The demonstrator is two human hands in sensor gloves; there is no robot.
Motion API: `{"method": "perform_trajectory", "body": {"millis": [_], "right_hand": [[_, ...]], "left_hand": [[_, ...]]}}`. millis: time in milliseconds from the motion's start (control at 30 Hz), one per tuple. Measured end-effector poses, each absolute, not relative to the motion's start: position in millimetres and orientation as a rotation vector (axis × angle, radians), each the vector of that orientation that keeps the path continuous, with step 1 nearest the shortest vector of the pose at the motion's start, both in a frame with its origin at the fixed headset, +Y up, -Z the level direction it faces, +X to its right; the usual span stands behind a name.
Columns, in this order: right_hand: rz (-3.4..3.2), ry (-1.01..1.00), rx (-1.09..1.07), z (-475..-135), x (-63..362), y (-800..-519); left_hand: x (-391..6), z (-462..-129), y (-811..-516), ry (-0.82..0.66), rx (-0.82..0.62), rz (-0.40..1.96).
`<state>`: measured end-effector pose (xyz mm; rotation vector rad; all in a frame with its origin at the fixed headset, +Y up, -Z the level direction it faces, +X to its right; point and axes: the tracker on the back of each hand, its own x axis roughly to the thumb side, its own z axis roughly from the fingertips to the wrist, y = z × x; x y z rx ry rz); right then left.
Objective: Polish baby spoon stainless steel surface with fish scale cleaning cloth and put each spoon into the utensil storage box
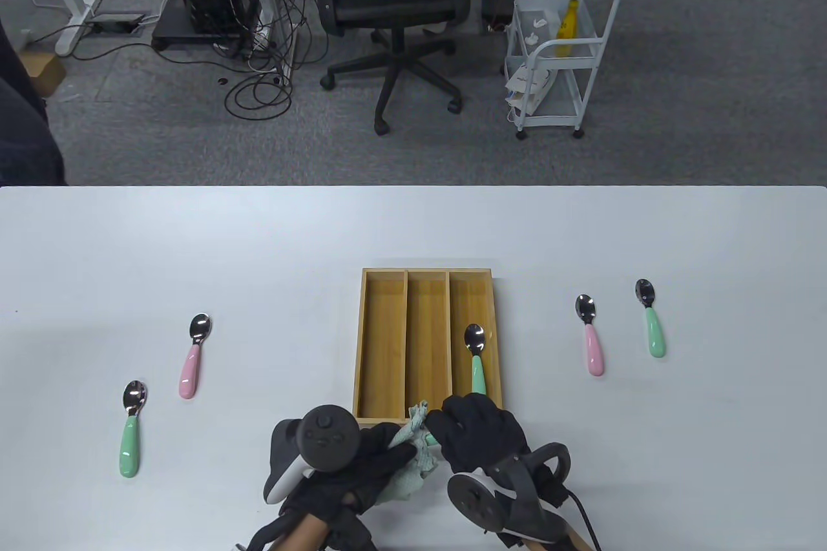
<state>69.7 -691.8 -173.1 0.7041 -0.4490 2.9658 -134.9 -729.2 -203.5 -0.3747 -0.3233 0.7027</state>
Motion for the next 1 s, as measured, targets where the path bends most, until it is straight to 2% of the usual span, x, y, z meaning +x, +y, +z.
{"method": "perform_trajectory", "body": {"millis": [233, 633, 1000], "right_hand": [[2.994, -0.501, 0.767, -168, 65, -691], [2.942, -0.466, 0.686, -172, 70, -691], [2.883, -0.435, 0.676, -172, 69, -694]], "left_hand": [[-124, -204, -733, -0.394, -0.477, 0.579], [-144, -203, -719, -0.294, -0.253, 0.721], [-164, -202, -713, -0.199, -0.131, 0.851]]}}
